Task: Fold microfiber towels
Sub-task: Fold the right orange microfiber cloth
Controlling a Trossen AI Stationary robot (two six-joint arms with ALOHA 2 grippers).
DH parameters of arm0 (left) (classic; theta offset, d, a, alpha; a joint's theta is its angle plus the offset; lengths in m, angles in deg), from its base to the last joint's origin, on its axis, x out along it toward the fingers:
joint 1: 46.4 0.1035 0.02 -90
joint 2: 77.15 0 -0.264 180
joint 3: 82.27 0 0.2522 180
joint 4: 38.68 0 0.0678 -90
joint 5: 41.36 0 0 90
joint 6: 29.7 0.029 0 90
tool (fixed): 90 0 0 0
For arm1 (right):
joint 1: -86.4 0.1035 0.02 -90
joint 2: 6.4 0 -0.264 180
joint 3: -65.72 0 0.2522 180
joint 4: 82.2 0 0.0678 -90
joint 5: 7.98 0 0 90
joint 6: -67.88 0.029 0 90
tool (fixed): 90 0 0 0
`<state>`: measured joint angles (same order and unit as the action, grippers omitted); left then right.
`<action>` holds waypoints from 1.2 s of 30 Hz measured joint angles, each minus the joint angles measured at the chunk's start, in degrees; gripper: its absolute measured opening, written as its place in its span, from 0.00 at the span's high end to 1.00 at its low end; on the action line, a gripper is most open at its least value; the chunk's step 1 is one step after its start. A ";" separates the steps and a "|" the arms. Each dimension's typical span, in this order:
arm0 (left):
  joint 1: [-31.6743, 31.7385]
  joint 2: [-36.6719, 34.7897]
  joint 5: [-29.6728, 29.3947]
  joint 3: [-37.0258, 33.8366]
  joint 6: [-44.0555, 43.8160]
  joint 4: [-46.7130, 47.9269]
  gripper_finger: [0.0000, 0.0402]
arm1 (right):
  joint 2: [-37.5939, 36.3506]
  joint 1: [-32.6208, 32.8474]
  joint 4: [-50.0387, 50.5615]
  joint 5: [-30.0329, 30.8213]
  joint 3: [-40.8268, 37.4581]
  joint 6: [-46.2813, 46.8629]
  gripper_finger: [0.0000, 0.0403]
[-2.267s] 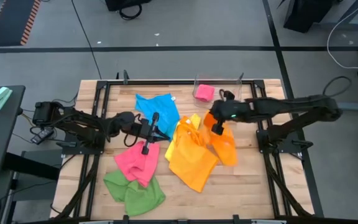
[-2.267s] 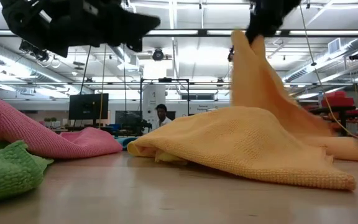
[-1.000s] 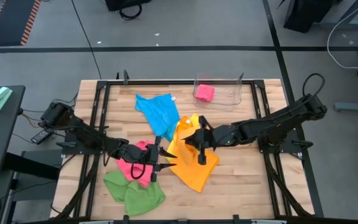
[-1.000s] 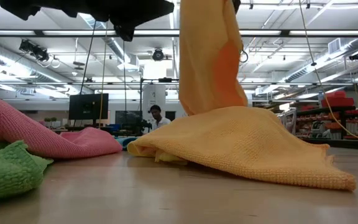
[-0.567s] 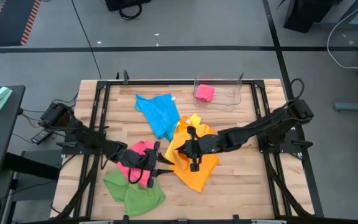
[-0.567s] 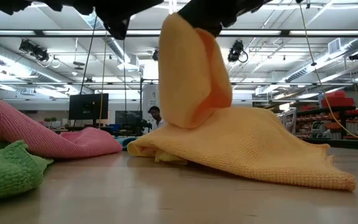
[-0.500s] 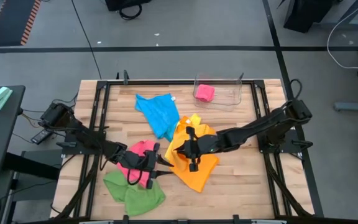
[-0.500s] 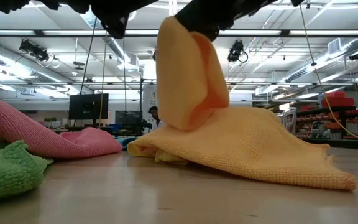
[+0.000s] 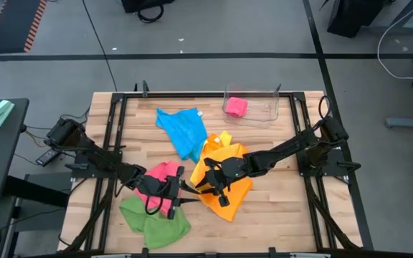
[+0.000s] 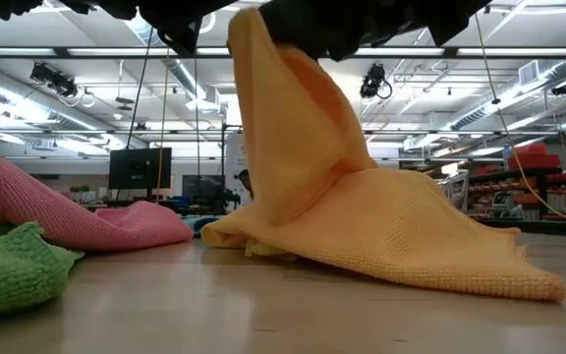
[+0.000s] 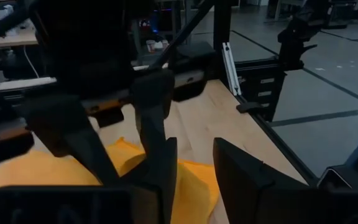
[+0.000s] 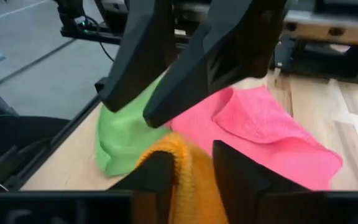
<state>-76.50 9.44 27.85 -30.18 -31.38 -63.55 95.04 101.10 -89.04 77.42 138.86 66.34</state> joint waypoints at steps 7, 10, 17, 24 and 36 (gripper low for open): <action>-0.40 0.00 0.02 0.00 -0.04 2.03 0.73 | -2.85 0.11 3.71 0.37 0.04 3.13 0.54; -0.35 0.00 0.00 0.00 -0.06 3.36 0.73 | -3.34 0.07 5.21 1.68 0.07 4.89 0.52; -0.27 0.37 -1.37 -0.02 -0.35 6.07 0.73 | -3.34 -0.12 8.59 1.77 0.07 7.12 0.51; 0.87 2.48 -7.26 -0.02 -0.22 7.18 0.60 | -3.34 -0.13 8.21 1.77 0.11 6.09 0.51; 3.72 4.02 -7.93 -0.07 0.79 7.00 0.46 | -3.34 0.07 7.98 1.09 0.11 5.82 0.51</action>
<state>-72.78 13.46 19.92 -30.25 -30.58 -56.54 91.70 101.16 -81.06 78.51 138.97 72.16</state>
